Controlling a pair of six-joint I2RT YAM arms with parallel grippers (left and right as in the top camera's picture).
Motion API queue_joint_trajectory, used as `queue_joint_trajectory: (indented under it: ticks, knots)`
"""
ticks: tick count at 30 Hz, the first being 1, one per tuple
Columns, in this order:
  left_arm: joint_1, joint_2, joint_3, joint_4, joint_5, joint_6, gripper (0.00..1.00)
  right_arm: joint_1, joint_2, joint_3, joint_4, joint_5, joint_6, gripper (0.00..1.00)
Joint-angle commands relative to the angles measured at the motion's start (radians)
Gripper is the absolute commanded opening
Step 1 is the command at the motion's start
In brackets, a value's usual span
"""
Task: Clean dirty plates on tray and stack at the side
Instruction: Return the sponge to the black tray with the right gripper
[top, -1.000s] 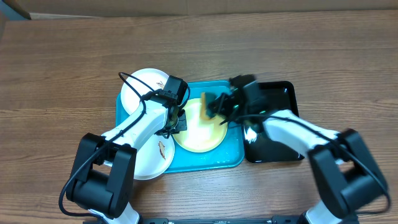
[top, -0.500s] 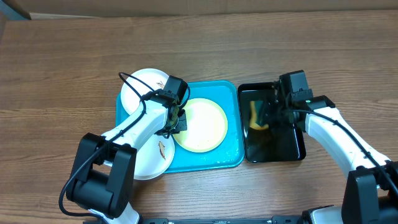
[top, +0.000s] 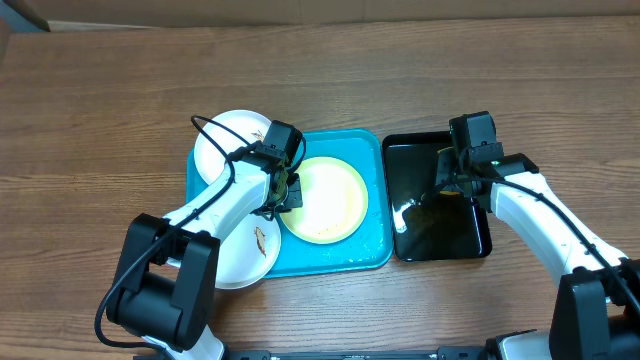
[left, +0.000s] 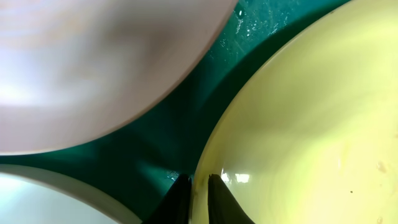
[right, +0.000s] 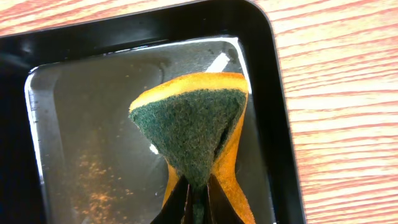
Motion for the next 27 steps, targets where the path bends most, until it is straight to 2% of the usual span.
queue_joint_trajectory:
  ticks: [1,7,11,13,16,18,21,27]
  knots:
    - [-0.007,0.001,0.008,0.006,0.028,0.011,0.14,-0.002,-0.002,0.003,0.012,0.039,-0.02,0.04]
    - [-0.007,0.001,0.008,0.007,0.028,0.012,0.15,-0.003,0.0,0.003,0.019,0.039,-0.023,0.05]
    - [-0.006,0.001,0.008,0.007,0.028,0.012,0.21,-0.003,0.014,0.003,0.018,0.039,-0.023,0.25]
    - [-0.006,0.001,0.008,0.007,0.028,0.012,0.27,-0.003,0.029,0.003,0.019,0.039,-0.023,0.46]
    - [-0.006,0.001,0.008,0.007,0.028,0.012,0.39,-0.003,0.056,0.003,0.023,0.039,-0.023,0.59]
    - [-0.006,0.001,0.008,0.007,0.027,0.012,0.45,-0.003,0.077,0.003,0.028,0.039,-0.023,0.63]
    - [-0.006,0.001,0.008,0.006,0.027,0.012,0.46,-0.003,0.096,0.003,0.037,0.039,-0.023,0.64]
    - [-0.007,0.001,0.007,0.007,0.028,0.011,0.4,-0.003,0.103,0.003,0.041,0.039,-0.023,0.67]
